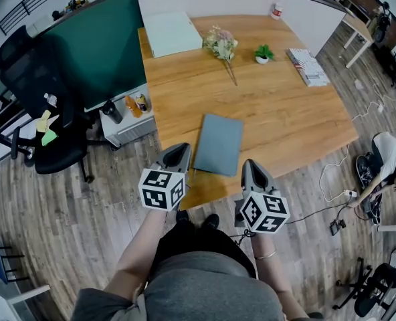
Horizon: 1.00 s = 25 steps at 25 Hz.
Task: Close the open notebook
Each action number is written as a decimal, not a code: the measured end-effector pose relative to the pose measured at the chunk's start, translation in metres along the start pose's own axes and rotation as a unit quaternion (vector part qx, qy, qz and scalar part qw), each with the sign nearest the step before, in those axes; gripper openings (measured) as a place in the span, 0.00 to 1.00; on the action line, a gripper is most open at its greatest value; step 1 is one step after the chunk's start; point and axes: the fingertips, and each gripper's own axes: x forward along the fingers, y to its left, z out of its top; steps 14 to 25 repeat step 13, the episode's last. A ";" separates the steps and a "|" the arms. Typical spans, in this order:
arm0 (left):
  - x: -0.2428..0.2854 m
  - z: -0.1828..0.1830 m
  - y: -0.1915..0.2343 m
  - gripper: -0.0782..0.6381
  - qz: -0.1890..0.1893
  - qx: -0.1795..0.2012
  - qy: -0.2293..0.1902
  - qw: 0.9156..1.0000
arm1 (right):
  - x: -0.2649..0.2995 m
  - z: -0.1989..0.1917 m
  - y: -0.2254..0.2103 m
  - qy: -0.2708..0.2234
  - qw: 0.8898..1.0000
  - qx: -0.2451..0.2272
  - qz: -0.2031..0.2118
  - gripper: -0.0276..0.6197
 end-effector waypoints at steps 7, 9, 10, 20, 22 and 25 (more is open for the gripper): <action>0.002 0.000 0.000 0.15 -0.005 -0.001 -0.001 1.000 | 0.001 0.000 0.000 0.000 1.000 -0.001 0.000 0.05; 0.003 0.000 -0.001 0.15 -0.005 -0.002 -0.001 1.000 | 0.002 -0.001 -0.001 0.002 1.000 0.000 0.000 0.05; 0.003 -0.001 -0.001 0.15 -0.005 -0.003 0.000 1.000 | 0.001 -0.002 -0.001 0.003 1.000 0.000 0.000 0.05; 0.002 -0.004 -0.004 0.15 -0.006 -0.005 0.003 1.000 | -0.001 -0.005 -0.003 0.008 1.000 0.002 0.000 0.05; 0.002 -0.004 -0.004 0.15 -0.006 -0.005 0.003 1.000 | -0.001 -0.005 -0.003 0.008 1.000 0.002 0.000 0.05; 0.002 -0.004 -0.004 0.15 -0.006 -0.005 0.003 1.000 | -0.001 -0.005 -0.003 0.008 1.000 0.002 0.000 0.05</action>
